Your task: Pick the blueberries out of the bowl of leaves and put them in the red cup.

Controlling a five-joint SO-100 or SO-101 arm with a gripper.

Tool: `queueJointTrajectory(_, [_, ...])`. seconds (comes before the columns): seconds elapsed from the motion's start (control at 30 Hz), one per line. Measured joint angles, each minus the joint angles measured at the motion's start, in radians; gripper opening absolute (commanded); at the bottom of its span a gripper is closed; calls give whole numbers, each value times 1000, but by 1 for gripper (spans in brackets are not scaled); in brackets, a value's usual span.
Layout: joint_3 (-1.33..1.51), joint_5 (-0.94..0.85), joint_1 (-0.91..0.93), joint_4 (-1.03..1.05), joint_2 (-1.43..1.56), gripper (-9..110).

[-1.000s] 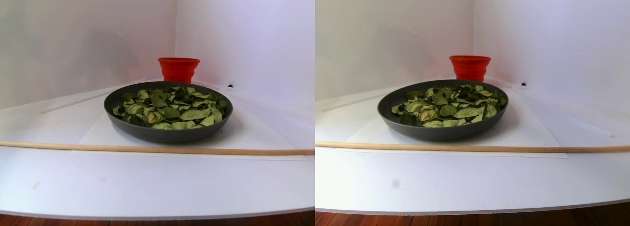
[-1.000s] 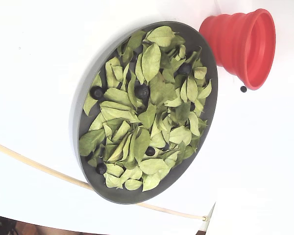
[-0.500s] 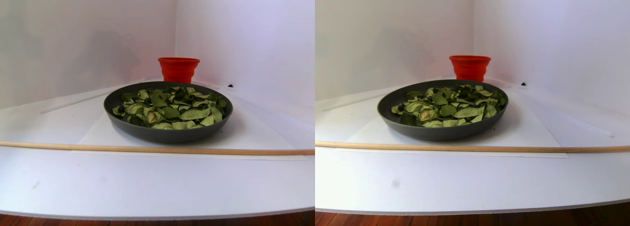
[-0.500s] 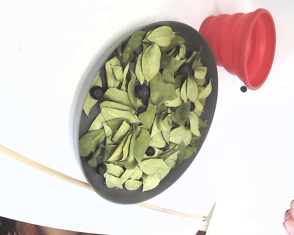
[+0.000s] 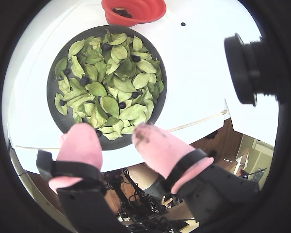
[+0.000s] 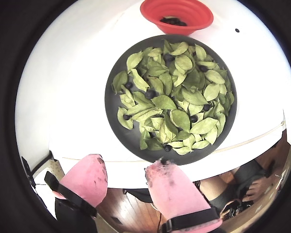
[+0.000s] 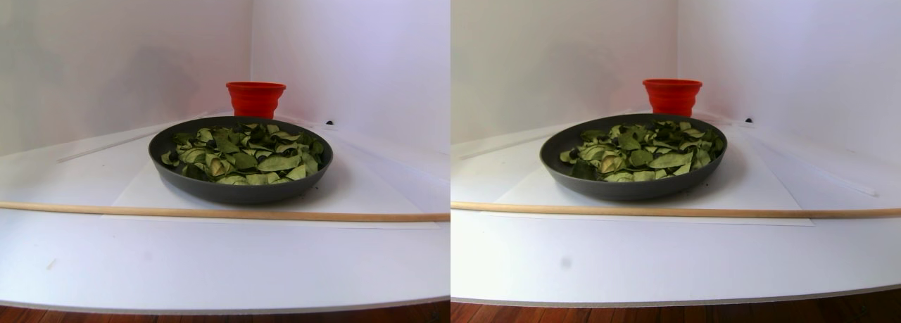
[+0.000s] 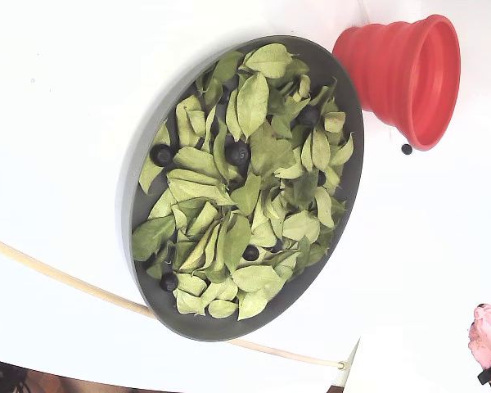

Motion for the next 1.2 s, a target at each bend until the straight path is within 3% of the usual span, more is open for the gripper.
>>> queueJointTrajectory(1.2, [-2,-186,-54,-225,-322,16])
